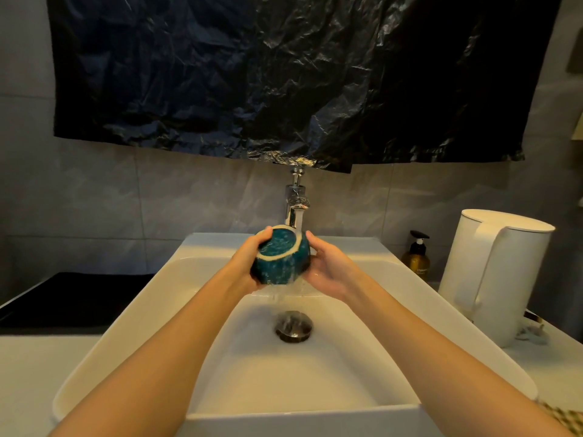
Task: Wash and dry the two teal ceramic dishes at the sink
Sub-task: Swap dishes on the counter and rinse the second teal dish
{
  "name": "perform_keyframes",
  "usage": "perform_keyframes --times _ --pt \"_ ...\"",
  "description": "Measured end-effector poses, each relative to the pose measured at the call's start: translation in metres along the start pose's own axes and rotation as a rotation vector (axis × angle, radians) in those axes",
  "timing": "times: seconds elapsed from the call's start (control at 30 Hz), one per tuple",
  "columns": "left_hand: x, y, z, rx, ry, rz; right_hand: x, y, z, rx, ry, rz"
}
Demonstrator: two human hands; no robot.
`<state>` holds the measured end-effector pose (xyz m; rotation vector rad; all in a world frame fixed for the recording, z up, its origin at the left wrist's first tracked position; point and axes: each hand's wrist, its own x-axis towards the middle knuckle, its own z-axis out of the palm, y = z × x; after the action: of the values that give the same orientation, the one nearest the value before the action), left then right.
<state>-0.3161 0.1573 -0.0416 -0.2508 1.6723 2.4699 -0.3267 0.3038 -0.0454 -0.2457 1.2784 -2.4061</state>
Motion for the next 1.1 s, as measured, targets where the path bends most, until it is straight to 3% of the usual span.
perform_keyframes --times 0.17,0.3,0.43,0.67,0.93,1.1 --pt "-0.004 0.005 -0.001 -0.057 0.056 -0.025 0.001 0.0 0.001 -0.133 -0.172 -0.108" --pt "-0.005 0.005 0.004 -0.043 0.058 -0.056 0.002 0.0 -0.001 -0.202 -0.088 -0.094" --pt "-0.005 0.001 0.01 0.022 0.054 -0.097 0.006 0.008 0.004 -0.203 0.117 -0.021" --pt "-0.001 0.004 0.0 -0.033 0.111 -0.196 0.009 0.005 -0.011 -0.213 -0.056 -0.009" --pt "0.007 0.002 0.003 -0.036 -0.014 -0.179 0.007 0.013 -0.006 -0.434 0.111 -0.188" --pt "0.005 0.004 0.003 -0.103 -0.076 -0.221 0.0 -0.001 -0.013 -0.43 0.021 -0.07"
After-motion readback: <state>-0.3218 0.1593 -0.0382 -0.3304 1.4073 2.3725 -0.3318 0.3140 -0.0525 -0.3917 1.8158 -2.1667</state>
